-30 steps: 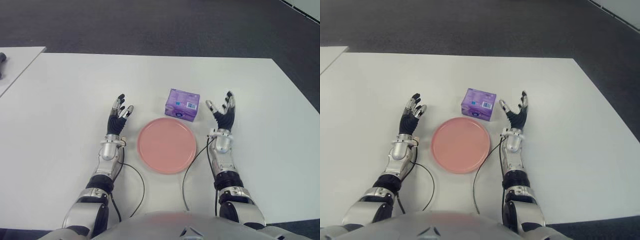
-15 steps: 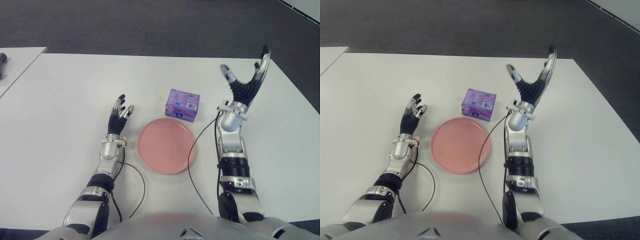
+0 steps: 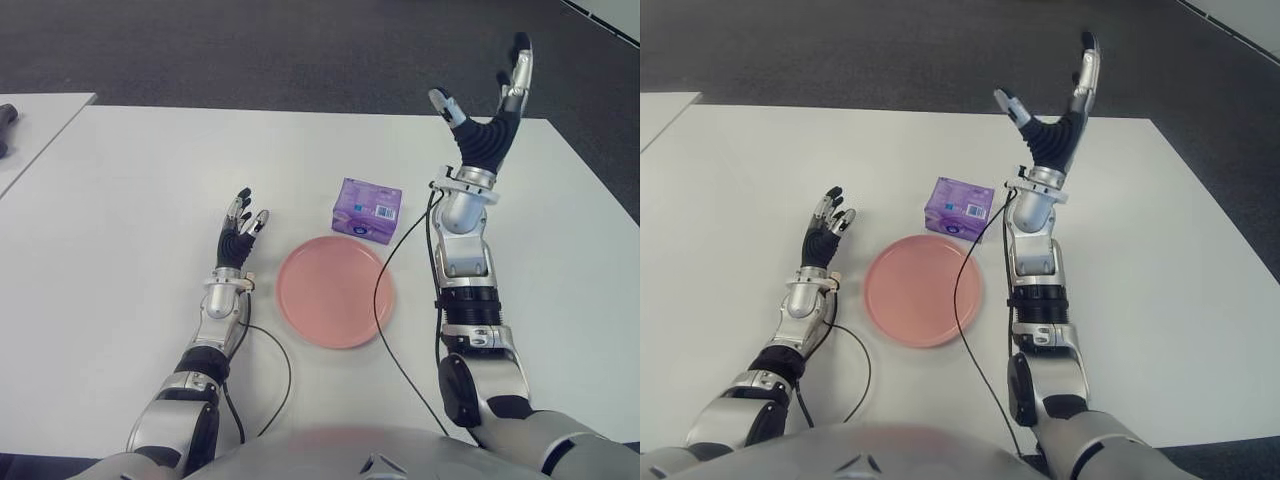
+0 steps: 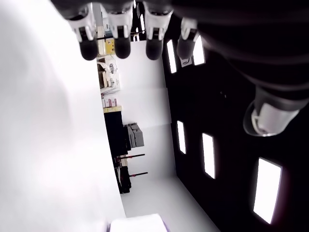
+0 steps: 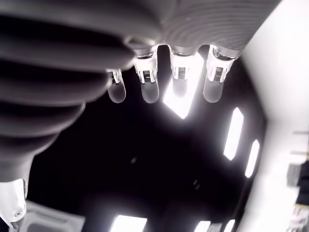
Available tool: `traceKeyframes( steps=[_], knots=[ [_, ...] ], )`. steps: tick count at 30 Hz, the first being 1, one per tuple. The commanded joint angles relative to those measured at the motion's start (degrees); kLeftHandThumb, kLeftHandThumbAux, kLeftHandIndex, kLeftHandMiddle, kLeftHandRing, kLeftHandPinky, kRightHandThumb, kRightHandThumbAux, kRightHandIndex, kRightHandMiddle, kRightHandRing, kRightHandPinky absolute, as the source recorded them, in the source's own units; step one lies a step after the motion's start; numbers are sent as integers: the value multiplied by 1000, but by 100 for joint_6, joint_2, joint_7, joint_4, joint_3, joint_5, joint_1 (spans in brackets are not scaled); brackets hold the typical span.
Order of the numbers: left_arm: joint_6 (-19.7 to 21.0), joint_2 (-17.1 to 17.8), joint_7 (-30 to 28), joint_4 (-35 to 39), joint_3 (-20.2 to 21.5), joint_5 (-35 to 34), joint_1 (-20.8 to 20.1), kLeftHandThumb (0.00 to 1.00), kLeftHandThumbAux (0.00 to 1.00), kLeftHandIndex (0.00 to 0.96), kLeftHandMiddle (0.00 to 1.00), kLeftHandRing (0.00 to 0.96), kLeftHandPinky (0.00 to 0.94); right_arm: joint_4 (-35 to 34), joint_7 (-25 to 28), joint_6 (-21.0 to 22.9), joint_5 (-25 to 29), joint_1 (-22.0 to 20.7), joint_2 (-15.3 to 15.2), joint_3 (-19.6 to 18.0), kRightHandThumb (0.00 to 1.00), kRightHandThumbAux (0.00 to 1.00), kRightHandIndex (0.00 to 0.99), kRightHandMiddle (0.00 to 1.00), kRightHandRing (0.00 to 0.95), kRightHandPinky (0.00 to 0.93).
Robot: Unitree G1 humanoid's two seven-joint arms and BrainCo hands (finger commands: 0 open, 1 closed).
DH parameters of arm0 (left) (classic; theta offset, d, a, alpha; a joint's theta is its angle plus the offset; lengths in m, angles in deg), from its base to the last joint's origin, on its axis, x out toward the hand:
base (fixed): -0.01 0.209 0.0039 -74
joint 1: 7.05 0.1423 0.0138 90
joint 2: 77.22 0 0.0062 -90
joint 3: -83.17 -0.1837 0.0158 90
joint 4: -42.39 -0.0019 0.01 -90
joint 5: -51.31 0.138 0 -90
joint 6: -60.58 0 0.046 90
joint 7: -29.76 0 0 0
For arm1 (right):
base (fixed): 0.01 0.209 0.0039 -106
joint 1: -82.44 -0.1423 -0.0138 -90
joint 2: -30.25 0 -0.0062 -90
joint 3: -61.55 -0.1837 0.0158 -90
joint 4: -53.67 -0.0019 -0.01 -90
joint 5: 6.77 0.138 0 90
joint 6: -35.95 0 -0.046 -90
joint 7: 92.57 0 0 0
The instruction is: Put the tissue paper into the plate.
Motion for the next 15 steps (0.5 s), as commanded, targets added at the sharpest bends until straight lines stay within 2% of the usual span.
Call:
traceKeyframes(
  steps=[1,4,5,8,11,15],
  knots=[
    [-3,-24,67,-128,-14,73,99,0,426,0,0,0,0,194,185,-83,75,-173,-126,109,306,581,31,0,0,0],
    [-5,-20,61,-159,-7,69,87,0,423,0,0,0,0,451,390,-188,218,-433,-215,149,306,587,34,0,0,0],
    [-8,-14,43,-209,4,51,65,0,421,0,0,0,0,792,519,-310,298,-646,-257,190,307,591,36,0,0,0],
    [-29,-1,-3,-352,34,3,1,0,411,0,0,0,0,1358,939,-537,496,-893,-315,350,325,602,37,11,0,2],
    [-99,-6,1,-540,62,-22,-71,0,408,0,0,0,0,1655,1477,-620,637,-928,-345,572,341,606,24,19,0,0],
    [-210,-5,56,-769,94,-23,-155,0,410,0,0,0,0,1847,2104,-565,483,-893,-429,1020,328,620,6,26,6,0]
  ],
)
